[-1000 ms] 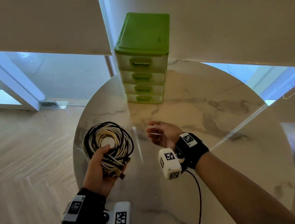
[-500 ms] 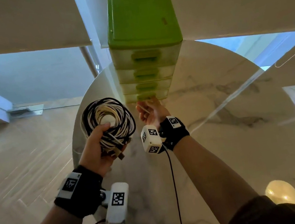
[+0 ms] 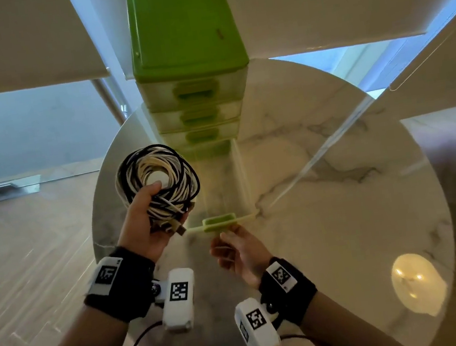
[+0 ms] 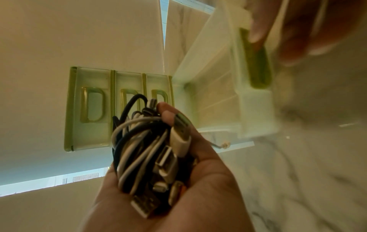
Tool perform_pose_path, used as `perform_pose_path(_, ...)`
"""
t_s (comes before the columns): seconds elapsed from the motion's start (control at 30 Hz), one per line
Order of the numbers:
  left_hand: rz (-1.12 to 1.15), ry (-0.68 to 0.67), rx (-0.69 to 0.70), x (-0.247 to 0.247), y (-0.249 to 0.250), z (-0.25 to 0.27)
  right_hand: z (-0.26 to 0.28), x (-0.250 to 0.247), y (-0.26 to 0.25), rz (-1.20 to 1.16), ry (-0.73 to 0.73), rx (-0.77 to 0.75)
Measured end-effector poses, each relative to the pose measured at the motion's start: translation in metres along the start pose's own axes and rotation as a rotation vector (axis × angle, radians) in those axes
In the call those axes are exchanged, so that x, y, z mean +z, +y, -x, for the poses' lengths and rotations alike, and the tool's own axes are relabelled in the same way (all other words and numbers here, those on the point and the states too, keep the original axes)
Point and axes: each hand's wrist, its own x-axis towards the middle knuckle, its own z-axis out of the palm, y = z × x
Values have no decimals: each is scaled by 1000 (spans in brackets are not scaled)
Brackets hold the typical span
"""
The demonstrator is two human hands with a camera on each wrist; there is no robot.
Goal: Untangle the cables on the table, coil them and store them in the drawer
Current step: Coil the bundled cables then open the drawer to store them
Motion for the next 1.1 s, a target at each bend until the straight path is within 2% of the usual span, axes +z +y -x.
perform_pose_path(0.1,4,-18,-27,9,-2,-2,16,-4,3,287,-54,59)
perform_pose_path(0.17,5,-43,-68,15,-4,-3,22,-9,-11,736,-35,-34)
perform_pose_path(0.23,-3,-58,-133,22,-8,-5,24,-11,-30,1160,88,-342)
perform_pose_path(0.27,-5,-62,-162,26,-10,-7,25,-7,-40,1232,146,-532)
perform_pose_path(0.33,-27,-92,-206,36,-12,-12,26,4,-58,1177,200,-884)
perform_pose_path(0.37,-48,-124,-222,42,-12,-16,23,10,-66,1140,223,-1011)
perform_pose_path(0.43,-94,-194,-231,55,-11,-22,15,14,-75,1103,292,-1148)
perform_pose_path(0.5,-101,-229,-217,63,-10,-30,7,14,-79,1076,333,-1144)
perform_pose_path(0.6,-165,-176,-208,63,-13,-42,-5,14,-73,1096,298,-1031)
perform_pose_path(0.73,-287,-51,-277,50,-19,-52,-19,9,-63,1425,350,-965)
perform_pose_path(0.83,-321,-5,-354,42,-28,-55,-25,8,-62,1573,240,-810)
perform_pose_path(0.97,-285,14,-354,45,-34,-59,-42,11,-54,1781,23,-719)
perform_pose_path(1.03,-271,20,-337,46,-33,-60,-49,10,-51,1775,17,-691)
perform_pose_path(1.1,-173,-21,-417,41,-29,-61,-52,8,-56,1758,57,-679)
